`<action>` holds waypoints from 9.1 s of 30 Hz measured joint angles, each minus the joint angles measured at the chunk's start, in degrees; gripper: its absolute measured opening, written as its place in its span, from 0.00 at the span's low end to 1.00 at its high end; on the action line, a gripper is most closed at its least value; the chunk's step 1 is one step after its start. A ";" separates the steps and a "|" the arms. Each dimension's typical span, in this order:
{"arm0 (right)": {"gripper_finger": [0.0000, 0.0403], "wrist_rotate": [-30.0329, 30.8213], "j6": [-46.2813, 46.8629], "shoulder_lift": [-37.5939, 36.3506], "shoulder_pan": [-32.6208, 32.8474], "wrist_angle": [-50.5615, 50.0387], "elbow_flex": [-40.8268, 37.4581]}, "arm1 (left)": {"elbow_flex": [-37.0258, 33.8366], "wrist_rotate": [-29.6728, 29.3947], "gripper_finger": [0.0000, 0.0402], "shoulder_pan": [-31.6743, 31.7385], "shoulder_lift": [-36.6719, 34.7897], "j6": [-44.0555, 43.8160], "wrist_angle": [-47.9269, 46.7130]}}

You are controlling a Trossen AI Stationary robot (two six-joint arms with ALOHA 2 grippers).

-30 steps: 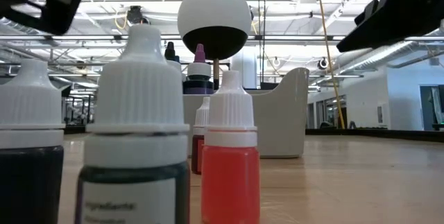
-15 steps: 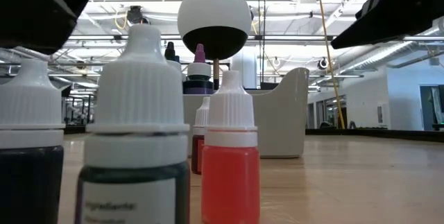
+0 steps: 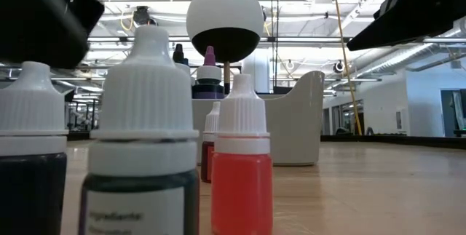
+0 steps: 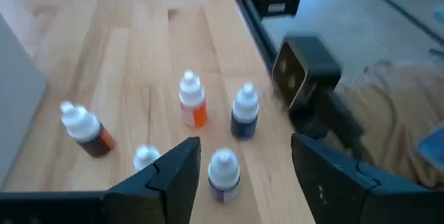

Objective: Pick & Place food coloring
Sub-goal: Put the small violet food coloring bottle into the gray bin

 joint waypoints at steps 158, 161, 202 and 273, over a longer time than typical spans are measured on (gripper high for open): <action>0.00 -4.72 -5.99 0.00 0.00 6.29 -4.13 | 30.64 -25.71 0.17 19.18 8.22 -4.05 -35.90; 0.00 -4.74 -5.99 0.00 0.00 6.29 -4.13 | 30.66 -16.53 0.17 20.53 5.05 9.08 -35.07; 0.00 -12.07 -10.07 0.00 -6.03 13.96 -4.04 | 30.71 56.19 0.17 48.31 0.17 67.23 -48.07; 0.00 -12.04 -9.01 0.00 -6.73 13.97 -4.07 | 30.71 45.31 0.31 46.36 5.75 62.07 -51.63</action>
